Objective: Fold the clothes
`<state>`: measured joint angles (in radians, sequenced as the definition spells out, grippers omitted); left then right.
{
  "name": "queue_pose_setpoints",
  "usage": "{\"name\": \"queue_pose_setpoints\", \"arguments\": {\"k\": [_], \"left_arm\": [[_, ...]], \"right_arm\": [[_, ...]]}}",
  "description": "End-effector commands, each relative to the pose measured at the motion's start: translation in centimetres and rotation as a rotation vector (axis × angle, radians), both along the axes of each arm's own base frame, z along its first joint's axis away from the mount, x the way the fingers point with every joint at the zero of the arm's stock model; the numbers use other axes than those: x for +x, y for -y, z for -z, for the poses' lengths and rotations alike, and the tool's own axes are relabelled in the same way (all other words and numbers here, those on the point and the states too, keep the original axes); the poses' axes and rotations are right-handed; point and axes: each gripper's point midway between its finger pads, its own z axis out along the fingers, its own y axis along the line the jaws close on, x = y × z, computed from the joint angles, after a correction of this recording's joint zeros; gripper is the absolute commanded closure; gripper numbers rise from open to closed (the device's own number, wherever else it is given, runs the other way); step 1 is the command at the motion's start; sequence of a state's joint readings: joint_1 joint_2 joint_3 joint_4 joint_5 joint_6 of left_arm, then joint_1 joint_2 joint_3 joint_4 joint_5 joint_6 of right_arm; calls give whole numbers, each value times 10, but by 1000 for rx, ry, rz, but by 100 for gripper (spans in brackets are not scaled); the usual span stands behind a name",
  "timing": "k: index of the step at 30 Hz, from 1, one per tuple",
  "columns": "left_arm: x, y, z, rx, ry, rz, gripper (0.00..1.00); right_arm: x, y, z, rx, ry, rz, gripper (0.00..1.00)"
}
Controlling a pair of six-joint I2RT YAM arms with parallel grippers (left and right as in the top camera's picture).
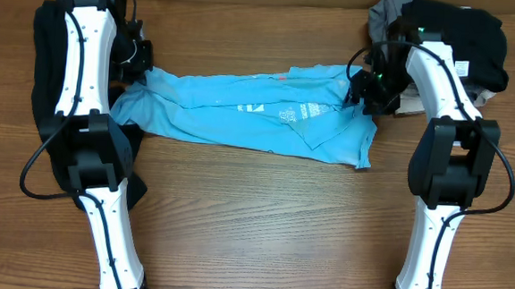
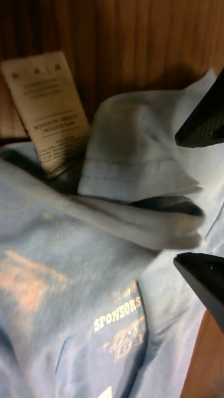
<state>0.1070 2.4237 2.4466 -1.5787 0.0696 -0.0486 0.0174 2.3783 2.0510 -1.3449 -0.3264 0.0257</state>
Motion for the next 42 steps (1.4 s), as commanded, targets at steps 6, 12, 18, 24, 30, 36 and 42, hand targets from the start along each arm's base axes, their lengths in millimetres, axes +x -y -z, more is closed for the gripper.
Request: {"name": "queue_pose_setpoints", "arguments": {"k": [6,12,18,24,30,36,42], "left_arm": [[6,35,-6,-27,27,47,96],[7,106,-7,-60,45,150,96],[5,190,-9,-113,97,248,96],[2,254,2,-132,139,333,95],[-8,284,27,-130,108,386,20],[4,269,3,-128,155,355,0],[16,202,-58,-116,215,270,0]], "right_arm": [[-5,-3,2,20,-11,2,41],[-5,-2,2,20,-12,3,41],[-3,-5,1,35,-4,4,40],[-3,-5,1,35,-2,4,39],[0,-9,-1,63,10,4,36],[16,-11,-33,121,91,18,36],[21,11,-40,-12,143,21,25]]}}
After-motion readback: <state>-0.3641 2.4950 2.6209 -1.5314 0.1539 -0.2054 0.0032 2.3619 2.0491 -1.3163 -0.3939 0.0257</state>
